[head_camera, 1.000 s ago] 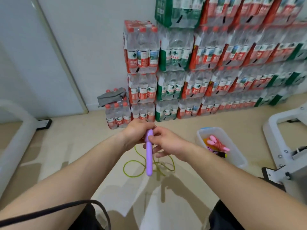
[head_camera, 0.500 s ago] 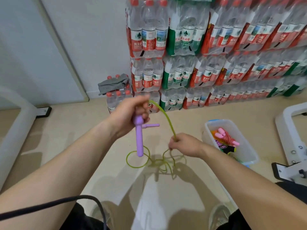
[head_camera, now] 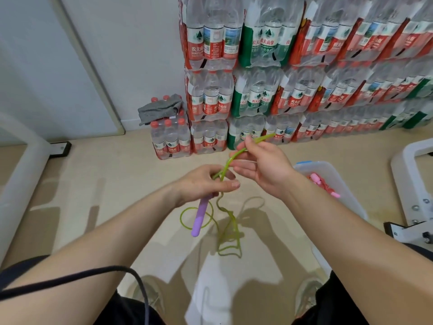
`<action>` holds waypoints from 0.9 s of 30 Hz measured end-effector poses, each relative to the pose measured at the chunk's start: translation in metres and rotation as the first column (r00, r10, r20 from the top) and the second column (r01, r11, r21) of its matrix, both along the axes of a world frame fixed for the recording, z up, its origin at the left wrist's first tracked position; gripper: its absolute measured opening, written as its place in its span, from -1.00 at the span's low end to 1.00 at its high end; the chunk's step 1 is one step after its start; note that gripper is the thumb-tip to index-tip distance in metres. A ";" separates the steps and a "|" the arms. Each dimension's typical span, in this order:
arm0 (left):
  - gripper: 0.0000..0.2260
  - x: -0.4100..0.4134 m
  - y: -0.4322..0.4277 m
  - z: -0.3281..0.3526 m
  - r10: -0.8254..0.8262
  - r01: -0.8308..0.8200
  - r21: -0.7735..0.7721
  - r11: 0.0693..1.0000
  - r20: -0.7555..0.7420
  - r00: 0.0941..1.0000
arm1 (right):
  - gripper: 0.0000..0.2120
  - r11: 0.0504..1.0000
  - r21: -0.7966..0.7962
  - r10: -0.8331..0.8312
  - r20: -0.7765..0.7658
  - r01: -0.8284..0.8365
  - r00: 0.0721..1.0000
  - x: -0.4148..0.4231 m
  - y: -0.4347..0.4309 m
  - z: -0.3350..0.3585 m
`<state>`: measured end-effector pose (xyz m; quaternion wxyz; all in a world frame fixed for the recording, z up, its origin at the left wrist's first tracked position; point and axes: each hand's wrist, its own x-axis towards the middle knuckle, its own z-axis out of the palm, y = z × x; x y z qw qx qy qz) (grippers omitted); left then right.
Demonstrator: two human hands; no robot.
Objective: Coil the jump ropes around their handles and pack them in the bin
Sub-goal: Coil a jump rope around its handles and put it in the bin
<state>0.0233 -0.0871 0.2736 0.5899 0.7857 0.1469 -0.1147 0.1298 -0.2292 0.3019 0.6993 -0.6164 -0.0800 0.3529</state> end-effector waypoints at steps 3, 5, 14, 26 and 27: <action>-0.71 0.002 0.007 -0.010 0.061 -0.060 0.223 0.973 0.001 0.998 | -0.67 0.994 -0.052 -0.100 0.004 0.100 0.995 0.003 0.002 0.005; -0.68 0.002 0.025 -0.014 0.121 -0.109 0.506 0.856 0.010 0.993 | -0.63 0.974 -0.171 -0.149 0.020 0.150 0.989 0.007 0.000 0.000; -0.59 -0.005 0.048 -0.016 0.224 -0.225 0.285 0.932 0.037 0.974 | -0.37 0.968 -0.124 -0.243 -0.244 0.218 0.939 0.002 -0.001 -0.068; -0.63 0.012 0.052 0.026 0.404 -0.383 -0.415 0.825 -0.040 0.914 | -0.91 0.773 -0.524 0.496 0.146 -0.358 0.856 -0.059 0.011 -0.166; -0.63 0.012 0.056 0.027 0.456 -0.427 -0.414 0.804 -0.033 0.890 | -0.85 0.767 -0.535 0.501 0.157 -0.353 0.851 -0.056 0.012 -0.167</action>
